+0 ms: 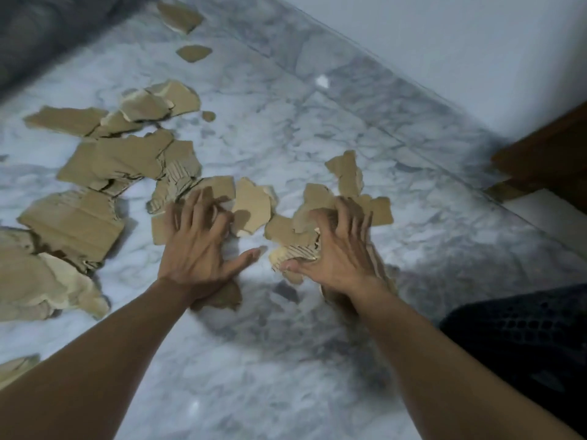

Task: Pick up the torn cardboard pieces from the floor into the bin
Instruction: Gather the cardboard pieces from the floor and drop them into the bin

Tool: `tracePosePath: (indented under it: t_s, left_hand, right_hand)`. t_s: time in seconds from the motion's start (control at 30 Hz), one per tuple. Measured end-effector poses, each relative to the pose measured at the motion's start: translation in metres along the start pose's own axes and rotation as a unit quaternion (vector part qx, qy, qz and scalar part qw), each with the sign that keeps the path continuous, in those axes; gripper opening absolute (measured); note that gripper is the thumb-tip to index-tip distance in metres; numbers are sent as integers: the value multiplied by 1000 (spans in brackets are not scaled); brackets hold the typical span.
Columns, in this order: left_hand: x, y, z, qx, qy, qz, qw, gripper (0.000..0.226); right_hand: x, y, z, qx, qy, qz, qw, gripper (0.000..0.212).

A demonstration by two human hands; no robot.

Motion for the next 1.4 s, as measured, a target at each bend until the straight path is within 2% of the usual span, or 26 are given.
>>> tracePosePath:
  t_s: [0.07,0.13,0.23,0.3,0.4,0.47,0.53,0.67,0.77,0.87,0.97,1.03,1.1,1.17,1.23,1.3,1.33,1.4]
  left_hand:
    - [6,-4,3,52,30,2,998,94]
    - [7,-6,6,105,46,34,993,103]
    - [5,-6,9,113,51,59,991,96]
    - [5,-1,8,80,57,50,994,83]
    - [6,1,2,6,56,26,998,61]
    - [8,-1,2,-10,70,1,997,56]
    - [11,-5,4,2,90,-12,996,55]
    - [10,-4,2,41,94,10,995,70]
    - [8,-1,3,57,99,43,992,82]
    - [8,0,6,65,113,51,990,83]
    - [10,2,6,63,108,79,989,78]
    - [13,4,3,55,103,85,989,73]
    - [15,5,-2,50,97,72,991,65]
    - [13,8,-7,47,109,42,992,61]
    - [8,8,-14,54,132,12,990,67]
    - [0,4,-25,71,138,5,988,78]
    - [-3,0,-31,81,137,4,987,82]
    - [-4,-5,-38,75,143,-11,987,77]
  right_hand:
    - [-6,8,19,-28,-18,32,999,116]
    - [-20,20,40,-28,-79,74,994,113]
    - [-38,30,62,119,-136,72,981,106]
    - [-31,31,62,172,-120,66,975,110]
    - [-4,25,41,194,-55,58,978,123]
    - [15,17,21,209,-3,39,977,128]
    - [31,8,9,201,32,24,979,121]
    - [46,2,-6,139,80,-4,987,91]
    - [48,-6,-13,88,111,-17,990,77]
    - [51,-9,-14,69,118,-34,990,81]
    - [55,2,-22,89,123,13,988,88]
    - [58,13,-39,76,95,62,991,94]
    - [52,21,-67,13,41,98,994,100]
    - [37,24,-96,-64,-55,128,988,99]
    - [19,20,-117,-98,-206,143,963,99]
    - [11,6,-122,-51,-317,147,935,110]
    - [13,-1,-118,-22,-321,139,936,114]
    - [25,-12,-100,26,-274,115,955,121]
Point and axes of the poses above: each hand's wrist, its own z-axis towards the middle knuckle, its own y-axis out of the back of the hand, x = y × z, the point moved 2 cm from there along z, towards the middle knuckle, and after that the axes turned 9 degrees about y, right-handed, at the moved point
